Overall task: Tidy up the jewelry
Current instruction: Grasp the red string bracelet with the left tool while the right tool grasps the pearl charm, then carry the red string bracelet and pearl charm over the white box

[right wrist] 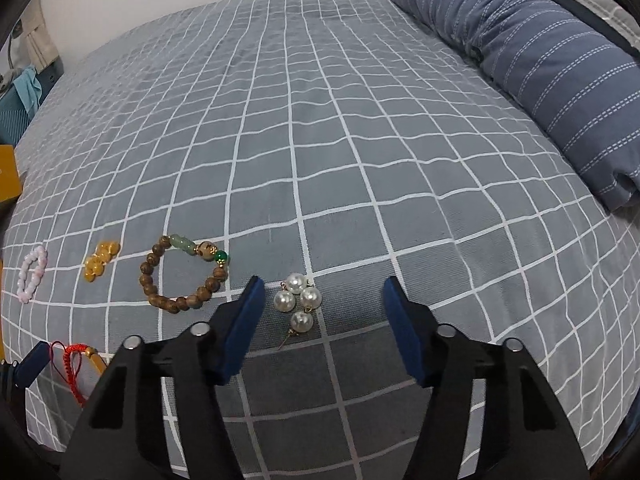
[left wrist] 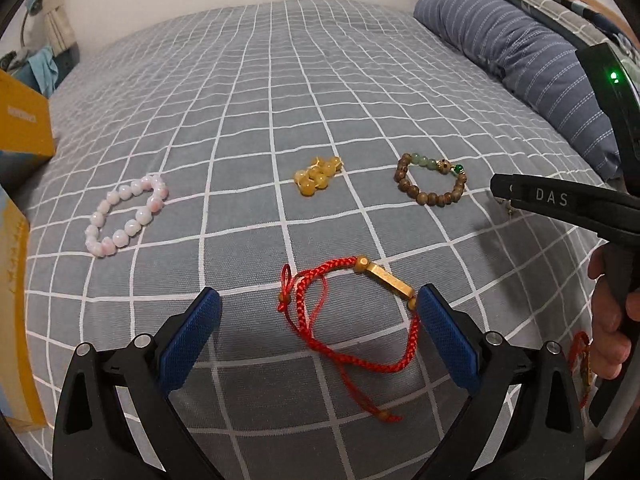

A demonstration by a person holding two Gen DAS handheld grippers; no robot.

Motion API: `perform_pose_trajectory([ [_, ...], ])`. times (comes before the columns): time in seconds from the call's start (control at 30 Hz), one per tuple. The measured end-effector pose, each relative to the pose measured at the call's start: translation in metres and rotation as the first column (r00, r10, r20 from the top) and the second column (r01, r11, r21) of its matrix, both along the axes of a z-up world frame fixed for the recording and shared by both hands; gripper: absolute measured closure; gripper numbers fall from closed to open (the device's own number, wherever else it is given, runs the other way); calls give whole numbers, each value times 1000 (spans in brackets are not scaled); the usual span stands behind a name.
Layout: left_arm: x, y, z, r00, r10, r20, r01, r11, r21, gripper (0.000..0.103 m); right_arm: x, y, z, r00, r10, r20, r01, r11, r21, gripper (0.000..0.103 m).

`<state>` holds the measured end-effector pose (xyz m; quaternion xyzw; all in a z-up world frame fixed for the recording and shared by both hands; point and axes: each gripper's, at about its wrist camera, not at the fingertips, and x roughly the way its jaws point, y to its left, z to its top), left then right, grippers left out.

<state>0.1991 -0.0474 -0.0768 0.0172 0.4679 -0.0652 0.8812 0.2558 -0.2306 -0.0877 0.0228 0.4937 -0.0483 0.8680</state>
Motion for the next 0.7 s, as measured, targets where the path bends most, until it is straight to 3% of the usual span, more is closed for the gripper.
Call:
perform_pose_trajectory([
  [0.3,4,7,1,1000,0,-12,0,1000,4,61,5,6,-4,1000,8,-28,-8,1000,6,77],
  [0.33,3,8,1,1000,-2,-13,2,1000,7,71,6,6,-4,1000,6,-31,-6,1000,4,79],
  [0.37,4,8,2,1000,-6,-14,6,1000,12,87,7,5,-5,999,4,-32,-4,1000,4,86],
  [0.4,2,8,2,1000,-9,-16,9,1000,15,95,7,5,-5,999,2,-35,-2,1000,8,92],
  [0.7,0,8,7,1000,-23,-19,23,1000,17,98,5,5,-1,1000,-9,-24,9,1000,3,92],
])
